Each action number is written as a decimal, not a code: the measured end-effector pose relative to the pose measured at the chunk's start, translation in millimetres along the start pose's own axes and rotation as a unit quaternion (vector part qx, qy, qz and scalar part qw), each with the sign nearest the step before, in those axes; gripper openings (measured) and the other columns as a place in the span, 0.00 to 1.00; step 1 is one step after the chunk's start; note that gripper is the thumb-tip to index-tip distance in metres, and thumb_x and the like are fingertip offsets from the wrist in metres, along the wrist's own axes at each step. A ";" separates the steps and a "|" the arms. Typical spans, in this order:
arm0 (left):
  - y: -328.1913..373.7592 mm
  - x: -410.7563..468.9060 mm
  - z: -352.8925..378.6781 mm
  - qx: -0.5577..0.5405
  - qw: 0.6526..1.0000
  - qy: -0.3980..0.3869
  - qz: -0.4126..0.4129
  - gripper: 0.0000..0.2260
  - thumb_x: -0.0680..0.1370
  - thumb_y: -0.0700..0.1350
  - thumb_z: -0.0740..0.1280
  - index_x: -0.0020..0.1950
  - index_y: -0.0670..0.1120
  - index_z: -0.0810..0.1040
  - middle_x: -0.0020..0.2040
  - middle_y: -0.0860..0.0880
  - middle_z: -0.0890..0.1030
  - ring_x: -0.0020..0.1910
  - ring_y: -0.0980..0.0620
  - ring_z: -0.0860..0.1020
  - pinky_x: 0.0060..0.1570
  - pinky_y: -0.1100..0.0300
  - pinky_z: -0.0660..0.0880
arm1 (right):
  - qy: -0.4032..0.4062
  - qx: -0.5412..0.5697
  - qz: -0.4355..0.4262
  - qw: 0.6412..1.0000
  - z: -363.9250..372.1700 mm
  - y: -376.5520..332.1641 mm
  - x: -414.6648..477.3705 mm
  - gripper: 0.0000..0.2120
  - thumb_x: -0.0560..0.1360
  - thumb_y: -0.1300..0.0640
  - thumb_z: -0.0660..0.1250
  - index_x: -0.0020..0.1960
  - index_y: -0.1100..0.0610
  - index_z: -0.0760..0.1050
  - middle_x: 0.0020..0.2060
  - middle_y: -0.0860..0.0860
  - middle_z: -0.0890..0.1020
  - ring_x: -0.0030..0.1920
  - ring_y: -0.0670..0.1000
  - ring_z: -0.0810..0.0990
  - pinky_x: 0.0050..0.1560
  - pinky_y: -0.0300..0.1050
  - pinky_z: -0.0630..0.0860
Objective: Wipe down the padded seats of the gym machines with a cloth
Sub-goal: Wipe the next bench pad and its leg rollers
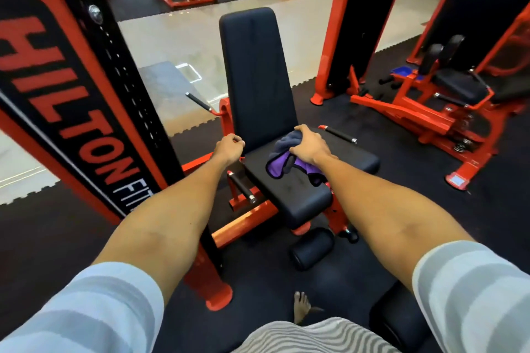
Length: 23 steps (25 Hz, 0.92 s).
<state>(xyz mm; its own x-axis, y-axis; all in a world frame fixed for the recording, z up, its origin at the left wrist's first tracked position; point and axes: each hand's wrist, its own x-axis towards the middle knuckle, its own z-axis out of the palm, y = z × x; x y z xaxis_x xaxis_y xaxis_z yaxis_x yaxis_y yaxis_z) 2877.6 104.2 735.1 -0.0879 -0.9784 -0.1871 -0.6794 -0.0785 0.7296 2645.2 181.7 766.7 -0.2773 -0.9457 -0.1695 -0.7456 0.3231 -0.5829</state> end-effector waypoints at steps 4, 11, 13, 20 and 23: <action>14.3 47.9 3.0 -0.026 1.000 0.001 0.009 0.09 0.81 0.48 0.64 0.59 0.49 0.80 0.60 0.46 0.82 0.60 0.44 0.78 0.61 0.55 0.74 | -0.001 -0.004 0.000 1.000 -5.4 -5.4 42.5 0.31 0.73 0.55 0.69 0.74 0.47 0.65 0.67 0.57 0.76 0.63 0.63 0.77 0.59 0.54 0.77; 68.3 167.0 2.4 -0.035 0.998 0.054 0.015 0.09 0.81 0.45 0.64 0.59 0.46 0.79 0.59 0.46 0.82 0.59 0.45 0.78 0.64 0.52 0.73 | -0.007 0.026 -0.055 0.998 -41.9 -33.4 171.6 0.31 0.74 0.54 0.69 0.75 0.46 0.65 0.67 0.56 0.77 0.64 0.63 0.77 0.60 0.53 0.76; 87.1 197.4 -1.5 -0.041 0.997 0.069 0.011 0.11 0.81 0.45 0.65 0.61 0.46 0.80 0.60 0.45 0.82 0.60 0.44 0.78 0.65 0.51 0.73 | -0.015 0.040 -0.073 0.996 -50.9 -41.6 204.4 0.32 0.73 0.53 0.69 0.75 0.45 0.65 0.68 0.56 0.77 0.64 0.62 0.77 0.62 0.54 0.77; 149.6 295.4 -47.8 -0.064 0.989 0.127 0.037 0.11 0.80 0.47 0.64 0.61 0.50 0.79 0.60 0.45 0.82 0.56 0.40 0.81 0.59 0.47 0.78 | 0.027 0.067 -0.142 0.987 -100.9 -94.8 321.3 0.33 0.75 0.56 0.68 0.77 0.47 0.62 0.72 0.55 0.74 0.68 0.61 0.75 0.65 0.52 0.73; 167.5 344.0 -81.3 -0.047 0.986 0.148 0.063 0.11 0.81 0.46 0.64 0.62 0.47 0.79 0.60 0.45 0.82 0.58 0.45 0.79 0.62 0.53 0.74 | 0.045 0.078 -0.171 0.981 -113.1 -131.1 365.3 0.33 0.75 0.57 0.68 0.77 0.45 0.62 0.71 0.54 0.74 0.67 0.61 0.76 0.65 0.51 0.73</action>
<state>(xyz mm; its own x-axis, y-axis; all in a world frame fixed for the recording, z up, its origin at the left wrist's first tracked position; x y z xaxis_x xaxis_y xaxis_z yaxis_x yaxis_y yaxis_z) 2792.8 -261.0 846.4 0.0582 -0.9934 0.0985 -0.6053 0.0433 0.7948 2573.0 -202.1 871.1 -0.0852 -0.9888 0.1229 -0.7037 -0.0276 -0.7100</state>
